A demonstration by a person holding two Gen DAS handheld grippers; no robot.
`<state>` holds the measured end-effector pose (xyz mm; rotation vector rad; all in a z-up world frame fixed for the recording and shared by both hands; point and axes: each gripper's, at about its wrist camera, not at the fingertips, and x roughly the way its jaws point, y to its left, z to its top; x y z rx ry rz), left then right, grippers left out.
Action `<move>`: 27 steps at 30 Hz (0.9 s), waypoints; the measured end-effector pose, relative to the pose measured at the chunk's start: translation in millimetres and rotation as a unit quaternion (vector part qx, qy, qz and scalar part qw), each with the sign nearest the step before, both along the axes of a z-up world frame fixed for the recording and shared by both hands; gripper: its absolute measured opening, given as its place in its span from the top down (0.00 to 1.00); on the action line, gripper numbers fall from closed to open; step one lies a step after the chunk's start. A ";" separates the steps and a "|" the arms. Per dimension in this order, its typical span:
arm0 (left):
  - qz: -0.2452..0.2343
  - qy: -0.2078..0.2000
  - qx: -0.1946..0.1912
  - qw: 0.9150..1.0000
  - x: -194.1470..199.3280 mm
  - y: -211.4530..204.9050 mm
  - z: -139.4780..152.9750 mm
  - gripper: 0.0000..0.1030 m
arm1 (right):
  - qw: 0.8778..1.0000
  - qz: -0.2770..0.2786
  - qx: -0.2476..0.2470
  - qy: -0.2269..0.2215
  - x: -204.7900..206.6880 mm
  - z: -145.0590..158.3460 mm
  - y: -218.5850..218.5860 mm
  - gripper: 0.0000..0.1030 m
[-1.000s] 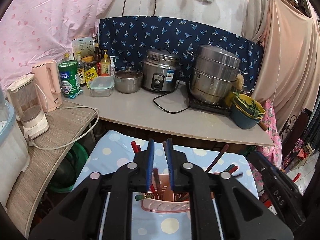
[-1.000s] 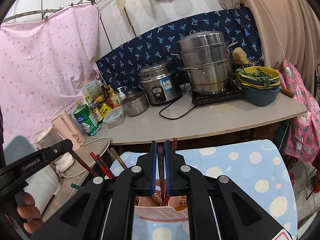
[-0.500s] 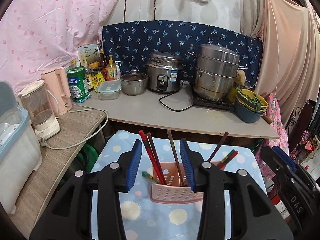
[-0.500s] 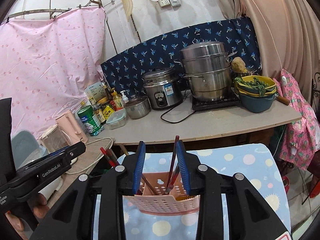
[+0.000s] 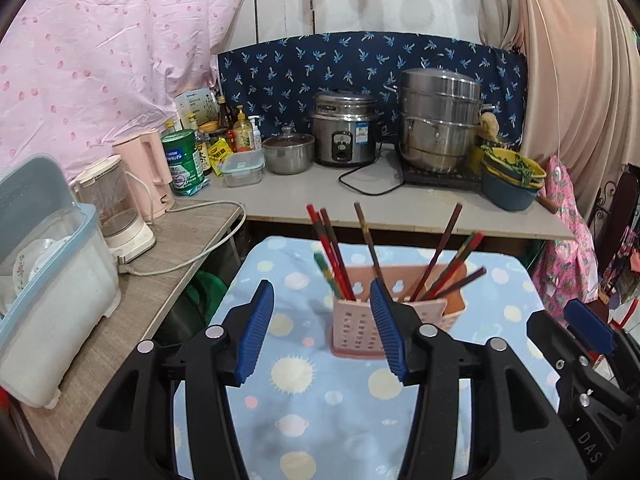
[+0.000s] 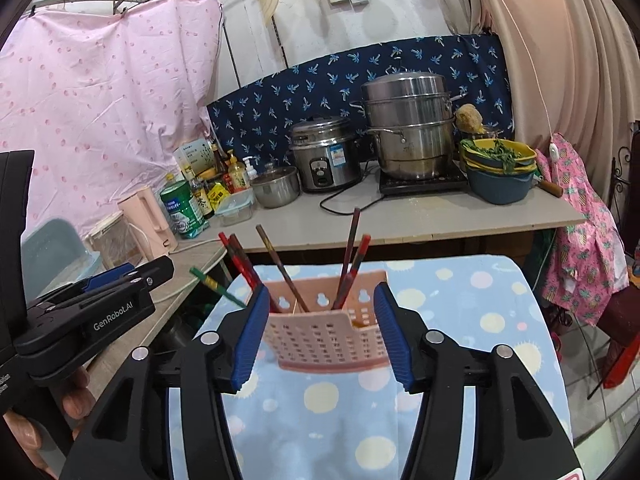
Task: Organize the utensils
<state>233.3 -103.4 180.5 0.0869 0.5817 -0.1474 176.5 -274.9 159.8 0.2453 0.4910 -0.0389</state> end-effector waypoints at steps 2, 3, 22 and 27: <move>-0.001 0.007 0.002 1.000 -6.5 1.9 -7.0 0.53 | 1.000 -0.002 -0.003 0.006 -8.9 -5.2 3.9 0.44; -0.001 0.011 0.005 1.000 -10.1 2.8 -11.1 0.52 | 1.000 -0.002 -0.004 0.009 -11.4 -7.3 5.3 0.44; 0.005 0.063 0.025 0.998 -52.7 14.6 -72.9 0.42 | 0.997 -0.025 -0.037 0.062 -58.3 -53.6 17.3 0.43; 0.004 0.071 0.027 0.997 -58.7 14.9 -83.3 0.39 | 0.996 -0.030 -0.035 0.077 -62.3 -65.6 15.2 0.40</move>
